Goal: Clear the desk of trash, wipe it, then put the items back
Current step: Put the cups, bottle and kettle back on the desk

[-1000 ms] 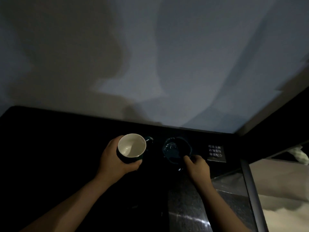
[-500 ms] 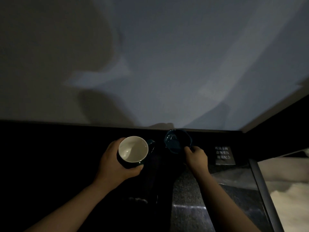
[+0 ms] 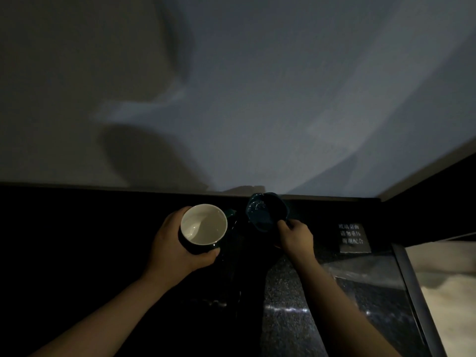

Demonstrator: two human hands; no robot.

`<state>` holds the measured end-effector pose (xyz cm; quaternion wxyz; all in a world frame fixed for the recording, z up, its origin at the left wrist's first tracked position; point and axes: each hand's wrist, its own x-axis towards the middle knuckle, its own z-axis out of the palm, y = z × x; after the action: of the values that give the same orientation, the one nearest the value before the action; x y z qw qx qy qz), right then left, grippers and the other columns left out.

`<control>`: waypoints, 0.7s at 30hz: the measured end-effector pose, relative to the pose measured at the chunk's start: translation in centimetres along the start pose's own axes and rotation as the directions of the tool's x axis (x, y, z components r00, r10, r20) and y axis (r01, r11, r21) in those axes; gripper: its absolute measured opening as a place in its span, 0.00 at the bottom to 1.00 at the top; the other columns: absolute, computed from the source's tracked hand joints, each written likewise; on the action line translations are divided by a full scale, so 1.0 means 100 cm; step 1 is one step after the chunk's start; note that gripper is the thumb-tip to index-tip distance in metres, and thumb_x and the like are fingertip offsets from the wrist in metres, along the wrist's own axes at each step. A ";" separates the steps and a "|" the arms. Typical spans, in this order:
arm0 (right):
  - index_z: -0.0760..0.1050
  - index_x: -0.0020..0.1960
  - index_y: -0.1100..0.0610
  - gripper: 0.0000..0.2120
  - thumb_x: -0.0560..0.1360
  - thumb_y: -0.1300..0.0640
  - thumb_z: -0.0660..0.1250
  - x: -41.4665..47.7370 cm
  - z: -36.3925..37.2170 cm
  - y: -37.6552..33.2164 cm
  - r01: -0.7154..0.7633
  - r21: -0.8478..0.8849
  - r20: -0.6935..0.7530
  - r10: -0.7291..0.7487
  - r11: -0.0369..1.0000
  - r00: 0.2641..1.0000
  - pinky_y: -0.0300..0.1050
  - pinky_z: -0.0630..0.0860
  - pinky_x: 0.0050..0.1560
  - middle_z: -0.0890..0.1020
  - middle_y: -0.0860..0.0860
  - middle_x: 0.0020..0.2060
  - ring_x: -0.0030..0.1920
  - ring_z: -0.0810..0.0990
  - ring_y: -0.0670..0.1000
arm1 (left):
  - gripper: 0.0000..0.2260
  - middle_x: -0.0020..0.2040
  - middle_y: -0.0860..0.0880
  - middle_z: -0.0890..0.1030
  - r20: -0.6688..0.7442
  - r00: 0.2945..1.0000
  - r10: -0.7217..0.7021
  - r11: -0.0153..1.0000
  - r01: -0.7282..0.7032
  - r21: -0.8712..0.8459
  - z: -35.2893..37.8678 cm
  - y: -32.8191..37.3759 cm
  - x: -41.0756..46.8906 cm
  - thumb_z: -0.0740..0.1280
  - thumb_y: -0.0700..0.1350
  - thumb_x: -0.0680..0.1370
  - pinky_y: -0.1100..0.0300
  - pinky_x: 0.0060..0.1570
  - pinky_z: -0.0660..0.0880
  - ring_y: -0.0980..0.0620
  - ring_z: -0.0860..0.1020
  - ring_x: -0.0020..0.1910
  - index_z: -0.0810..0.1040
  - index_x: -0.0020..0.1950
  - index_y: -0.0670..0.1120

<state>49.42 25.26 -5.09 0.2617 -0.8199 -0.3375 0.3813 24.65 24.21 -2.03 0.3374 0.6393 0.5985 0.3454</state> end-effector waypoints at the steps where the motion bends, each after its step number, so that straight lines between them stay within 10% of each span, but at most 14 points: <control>1: 0.76 0.44 0.62 0.11 0.77 0.55 0.62 0.000 0.001 -0.001 -0.001 0.000 0.013 0.001 1.000 1.000 0.55 0.80 0.45 0.81 0.58 0.38 0.40 0.81 0.57 | 0.37 0.56 0.57 0.73 -0.005 1.000 0.004 1.000 -0.004 -0.002 -0.001 -0.001 0.000 0.73 0.62 0.52 0.82 0.48 0.65 0.67 0.69 0.52 0.68 0.60 0.57; 21: 0.76 0.58 0.60 0.17 0.79 0.48 0.61 0.006 0.011 0.004 0.035 -0.042 0.048 -0.033 0.998 0.998 0.50 0.78 0.48 0.82 0.57 0.48 0.48 0.81 0.56 | 0.38 0.57 0.55 0.75 -0.019 1.000 -0.015 1.000 0.015 -0.021 -0.010 -0.002 -0.003 0.73 0.63 0.53 0.78 0.49 0.66 0.65 0.71 0.53 0.69 0.61 0.55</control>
<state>49.00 25.65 -6.22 0.2422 -0.8103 -0.3656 0.3888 23.71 23.93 -1.67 0.3408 0.6279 0.6028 0.3554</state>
